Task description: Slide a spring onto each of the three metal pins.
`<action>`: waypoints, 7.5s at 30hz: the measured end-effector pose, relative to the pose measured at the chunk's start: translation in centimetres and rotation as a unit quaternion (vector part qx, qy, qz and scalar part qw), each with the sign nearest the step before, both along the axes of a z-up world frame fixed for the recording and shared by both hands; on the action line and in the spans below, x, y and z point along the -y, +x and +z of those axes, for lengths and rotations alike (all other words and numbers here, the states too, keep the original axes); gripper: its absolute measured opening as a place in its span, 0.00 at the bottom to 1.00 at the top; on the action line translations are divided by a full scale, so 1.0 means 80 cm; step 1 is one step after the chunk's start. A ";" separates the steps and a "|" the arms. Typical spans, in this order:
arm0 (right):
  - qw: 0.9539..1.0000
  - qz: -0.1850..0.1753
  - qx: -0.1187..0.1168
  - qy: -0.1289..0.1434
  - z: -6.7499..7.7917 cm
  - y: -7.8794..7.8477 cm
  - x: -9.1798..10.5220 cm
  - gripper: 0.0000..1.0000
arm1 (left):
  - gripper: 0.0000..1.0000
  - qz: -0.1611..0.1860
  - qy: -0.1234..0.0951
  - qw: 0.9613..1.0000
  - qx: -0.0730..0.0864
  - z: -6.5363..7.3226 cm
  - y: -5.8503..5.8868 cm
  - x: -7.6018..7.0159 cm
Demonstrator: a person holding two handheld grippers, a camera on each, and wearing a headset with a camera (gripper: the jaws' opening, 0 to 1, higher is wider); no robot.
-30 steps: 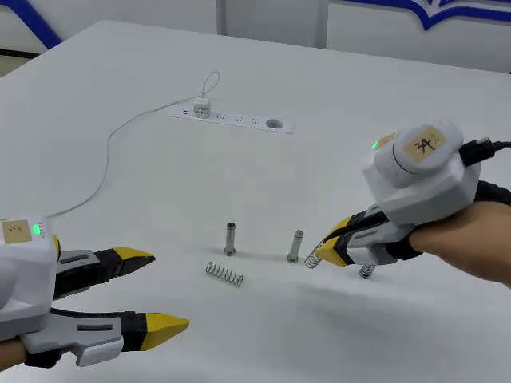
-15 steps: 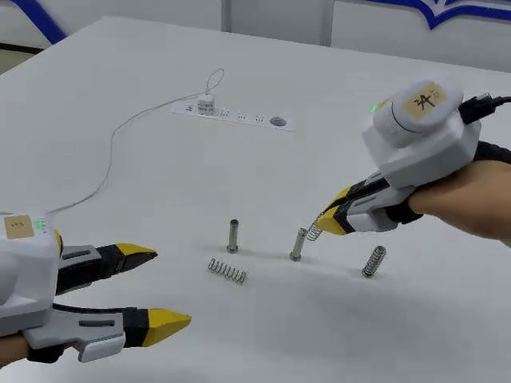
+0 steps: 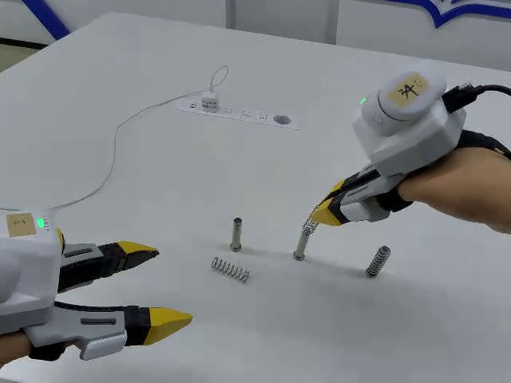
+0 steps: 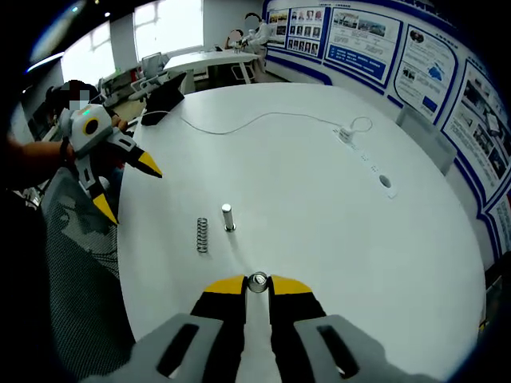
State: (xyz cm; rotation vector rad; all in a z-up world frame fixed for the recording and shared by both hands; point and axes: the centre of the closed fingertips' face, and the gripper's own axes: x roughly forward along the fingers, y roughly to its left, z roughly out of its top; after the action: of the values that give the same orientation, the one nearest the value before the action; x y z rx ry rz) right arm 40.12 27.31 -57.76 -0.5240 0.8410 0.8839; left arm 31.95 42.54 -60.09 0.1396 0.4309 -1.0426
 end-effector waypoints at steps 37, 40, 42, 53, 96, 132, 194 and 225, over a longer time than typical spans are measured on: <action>0.999 -0.005 -0.043 -0.020 -0.063 0.008 -0.004 0.12 | 0.60 0.004 0.002 1.000 -0.002 0.001 -0.002 -0.003; 0.999 -0.007 -0.043 -0.018 -0.067 0.008 -0.005 0.12 | 0.60 0.004 0.002 1.000 -0.001 0.001 -0.002 -0.003; 0.999 -0.009 -0.043 -0.018 -0.069 0.007 -0.003 0.12 | 0.60 0.004 0.002 1.000 -0.002 0.001 -0.002 -0.003; 0.999 -0.017 -0.042 -0.014 -0.076 0.004 0.001 0.13 | 0.60 0.005 0.002 1.000 -0.002 0.000 -0.002 -0.003; 0.998 0.022 -0.046 0.027 -0.094 -0.044 -0.063 0.14 | 0.60 0.000 0.001 1.000 0.001 0.003 -0.003 0.000; 0.997 0.035 -0.050 0.039 -0.126 -0.033 -0.108 0.16 | 0.59 0.005 0.004 1.000 -0.004 -0.001 -0.002 -0.003; 0.998 0.053 -0.015 0.010 -0.068 -0.030 -0.091 0.11 | 0.58 -0.002 0.004 1.000 -0.001 0.002 -0.004 0.002; 0.996 0.084 0.019 -0.011 0.018 0.011 -0.105 0.11 | 0.58 0.002 -0.004 1.000 0.004 0.005 0.001 -0.001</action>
State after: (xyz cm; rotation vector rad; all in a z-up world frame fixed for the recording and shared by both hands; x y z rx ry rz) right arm 41.01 35.72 -56.30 -0.6369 0.7806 1.0157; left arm 31.99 42.64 -59.68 0.1361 0.4203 -1.0384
